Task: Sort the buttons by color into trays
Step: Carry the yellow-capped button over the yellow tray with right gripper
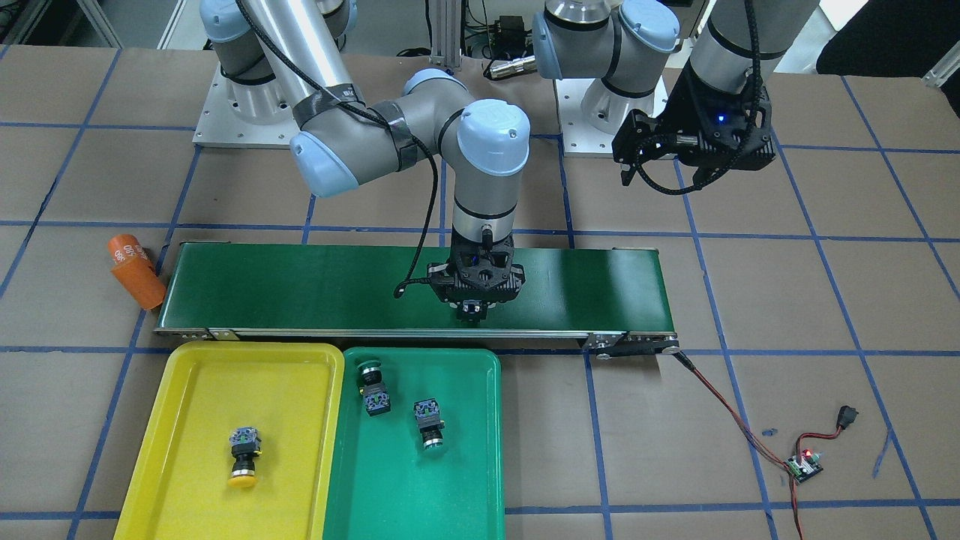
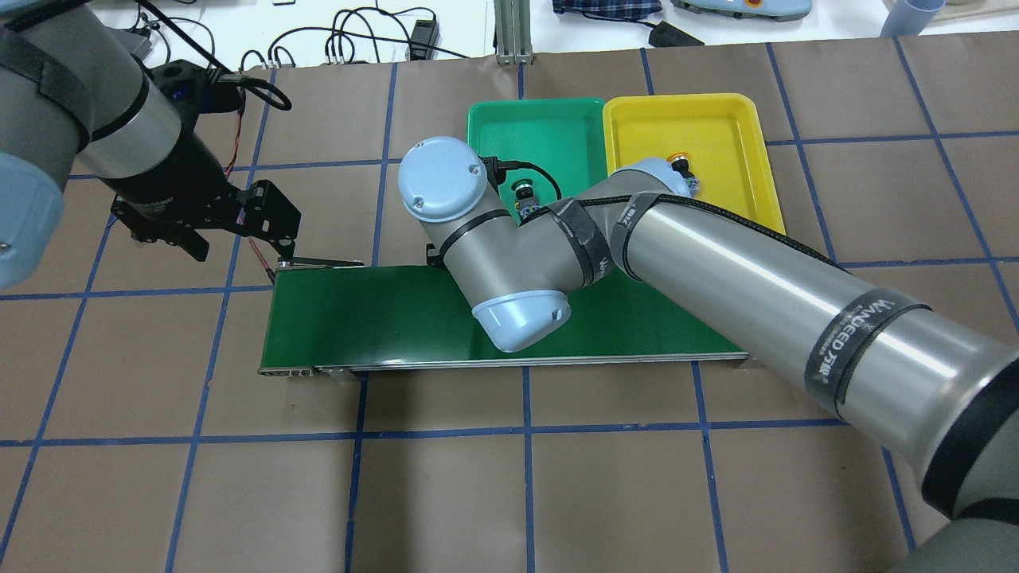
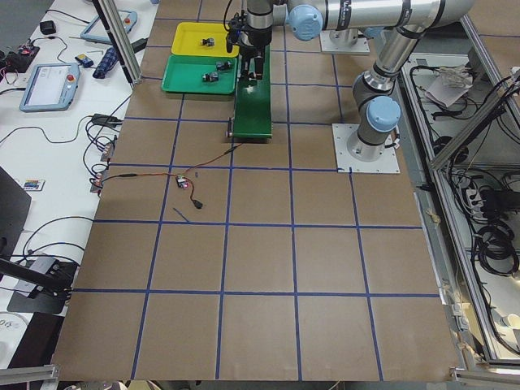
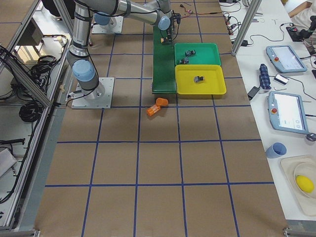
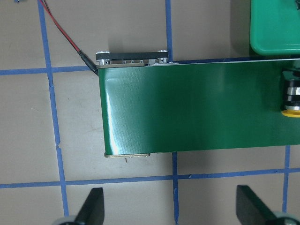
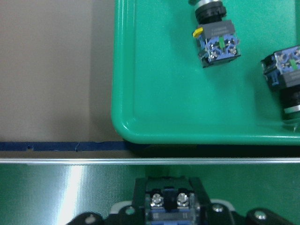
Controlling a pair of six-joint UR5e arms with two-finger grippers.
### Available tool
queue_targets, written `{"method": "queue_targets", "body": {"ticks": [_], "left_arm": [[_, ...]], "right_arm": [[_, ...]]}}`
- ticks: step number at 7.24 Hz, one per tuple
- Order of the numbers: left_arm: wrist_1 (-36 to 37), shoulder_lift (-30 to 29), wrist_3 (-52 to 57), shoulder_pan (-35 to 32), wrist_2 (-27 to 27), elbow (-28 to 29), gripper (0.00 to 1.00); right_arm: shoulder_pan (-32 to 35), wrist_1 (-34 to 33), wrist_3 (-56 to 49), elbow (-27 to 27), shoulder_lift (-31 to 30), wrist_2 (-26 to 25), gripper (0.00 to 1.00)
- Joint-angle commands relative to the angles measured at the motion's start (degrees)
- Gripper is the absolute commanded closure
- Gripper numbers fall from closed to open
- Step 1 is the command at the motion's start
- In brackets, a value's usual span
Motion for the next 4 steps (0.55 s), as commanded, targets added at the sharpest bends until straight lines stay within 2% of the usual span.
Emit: {"method": "queue_targets", "body": {"ticks": [1, 4], "left_arm": [[0.0, 0.0, 0.0, 0.0, 0.0, 0.0, 0.0], [0.1, 0.0, -0.1, 0.0, -0.1, 0.0, 0.0]], "right_arm": [[-2.9, 0.7, -5.1, -2.0, -2.6, -0.1, 1.0], [-11.3, 0.4, -22.2, -2.2, -3.1, 0.0, 1.0]]}}
